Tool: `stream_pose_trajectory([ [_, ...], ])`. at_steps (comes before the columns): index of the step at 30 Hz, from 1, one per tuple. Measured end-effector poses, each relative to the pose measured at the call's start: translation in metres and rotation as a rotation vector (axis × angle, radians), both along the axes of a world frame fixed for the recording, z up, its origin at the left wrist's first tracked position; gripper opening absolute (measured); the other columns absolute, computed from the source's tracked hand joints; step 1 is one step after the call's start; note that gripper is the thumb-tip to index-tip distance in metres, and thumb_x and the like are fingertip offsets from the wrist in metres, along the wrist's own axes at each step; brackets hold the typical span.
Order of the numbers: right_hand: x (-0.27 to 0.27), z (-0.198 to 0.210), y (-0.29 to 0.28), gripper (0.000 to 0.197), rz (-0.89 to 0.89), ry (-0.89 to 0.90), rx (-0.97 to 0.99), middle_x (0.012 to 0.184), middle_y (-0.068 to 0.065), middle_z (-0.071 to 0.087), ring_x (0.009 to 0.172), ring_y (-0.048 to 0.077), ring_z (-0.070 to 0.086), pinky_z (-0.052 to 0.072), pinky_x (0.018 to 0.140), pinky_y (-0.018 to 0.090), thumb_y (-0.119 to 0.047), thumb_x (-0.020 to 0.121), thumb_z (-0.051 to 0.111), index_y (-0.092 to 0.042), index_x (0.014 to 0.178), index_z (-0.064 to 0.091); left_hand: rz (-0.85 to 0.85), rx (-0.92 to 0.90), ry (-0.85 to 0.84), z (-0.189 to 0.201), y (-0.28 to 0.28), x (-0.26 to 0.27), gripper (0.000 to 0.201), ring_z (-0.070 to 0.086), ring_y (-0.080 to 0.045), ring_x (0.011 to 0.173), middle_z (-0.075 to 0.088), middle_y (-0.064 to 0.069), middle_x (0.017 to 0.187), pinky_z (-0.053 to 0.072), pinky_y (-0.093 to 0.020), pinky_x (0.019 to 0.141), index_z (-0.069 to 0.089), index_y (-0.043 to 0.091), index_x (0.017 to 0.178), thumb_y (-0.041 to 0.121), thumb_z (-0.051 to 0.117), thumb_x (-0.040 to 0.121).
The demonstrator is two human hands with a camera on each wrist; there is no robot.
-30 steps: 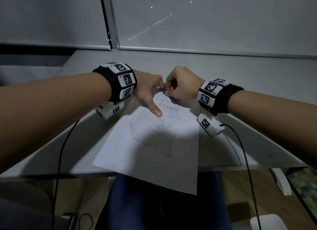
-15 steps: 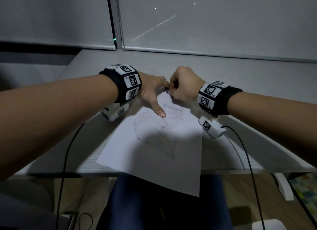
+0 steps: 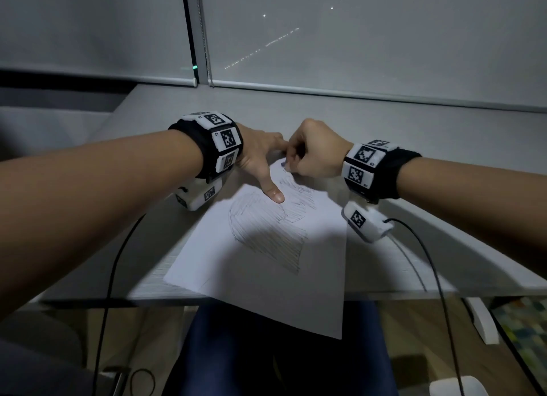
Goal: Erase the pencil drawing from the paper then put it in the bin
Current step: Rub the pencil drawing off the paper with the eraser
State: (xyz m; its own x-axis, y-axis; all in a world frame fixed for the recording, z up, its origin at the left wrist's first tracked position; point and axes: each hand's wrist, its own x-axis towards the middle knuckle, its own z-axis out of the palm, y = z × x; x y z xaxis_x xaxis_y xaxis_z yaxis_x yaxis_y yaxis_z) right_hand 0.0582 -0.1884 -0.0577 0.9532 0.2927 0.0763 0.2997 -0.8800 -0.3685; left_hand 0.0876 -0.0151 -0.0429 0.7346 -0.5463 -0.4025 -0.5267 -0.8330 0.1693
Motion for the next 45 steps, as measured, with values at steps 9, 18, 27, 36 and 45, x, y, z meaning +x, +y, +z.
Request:
stream_pose_trajectory([
  [9,0.002,0.001,-0.013,0.015,-0.047,-0.021,-0.029,0.062,-0.003,0.071,0.055,0.007,0.063,0.051,0.06,0.023,-0.014,0.082,0.08,-0.014,0.068,0.079,-0.002,0.098,-0.002,0.006,-0.006,-0.002,0.116,0.039,-0.026,0.146,0.035,0.016,0.148,0.039,-0.055,0.114,0.029,0.056,0.157,0.076,0.088,0.06],
  [18,-0.008,0.005,-0.016,0.015,0.029,0.032,-0.034,0.054,-0.012,0.066,0.049,-0.001,0.059,0.047,0.057,0.018,-0.019,0.084,0.084,-0.017,0.069,0.08,0.002,0.113,0.008,0.003,-0.006,-0.001,0.125,0.033,-0.025,0.151,0.03,0.018,0.149,0.035,-0.055,0.116,0.022,0.059,0.16,0.08,0.087,0.056],
  [27,-0.032,0.002,-0.001,0.01,0.161,0.035,-0.025,0.065,-0.007,0.072,0.058,-0.003,0.066,0.051,0.058,0.015,-0.009,0.083,0.075,-0.008,0.075,0.081,0.0,0.113,0.028,0.004,-0.005,-0.002,0.106,0.038,-0.026,0.146,0.033,0.018,0.149,0.036,-0.06,0.116,0.047,0.065,0.134,0.089,0.083,0.037],
  [36,-0.015,0.003,-0.007,0.015,0.042,-0.004,-0.041,0.06,-0.006,0.069,0.052,0.003,0.062,0.05,0.06,0.025,-0.012,0.084,0.075,-0.012,0.069,0.076,0.005,0.123,0.022,0.004,-0.006,-0.002,0.119,0.031,-0.026,0.152,0.027,0.016,0.156,0.033,-0.055,0.118,0.032,0.057,0.157,0.083,0.085,0.053],
  [45,-0.018,0.008,-0.001,0.013,0.088,0.024,-0.046,0.061,-0.008,0.068,0.051,0.003,0.059,0.046,0.058,0.018,-0.022,0.083,0.083,-0.011,0.076,0.081,-0.008,0.132,0.018,0.006,-0.007,-0.005,0.111,0.027,-0.026,0.154,0.022,0.017,0.158,0.032,-0.053,0.118,0.038,0.051,0.156,0.075,0.087,0.059],
])
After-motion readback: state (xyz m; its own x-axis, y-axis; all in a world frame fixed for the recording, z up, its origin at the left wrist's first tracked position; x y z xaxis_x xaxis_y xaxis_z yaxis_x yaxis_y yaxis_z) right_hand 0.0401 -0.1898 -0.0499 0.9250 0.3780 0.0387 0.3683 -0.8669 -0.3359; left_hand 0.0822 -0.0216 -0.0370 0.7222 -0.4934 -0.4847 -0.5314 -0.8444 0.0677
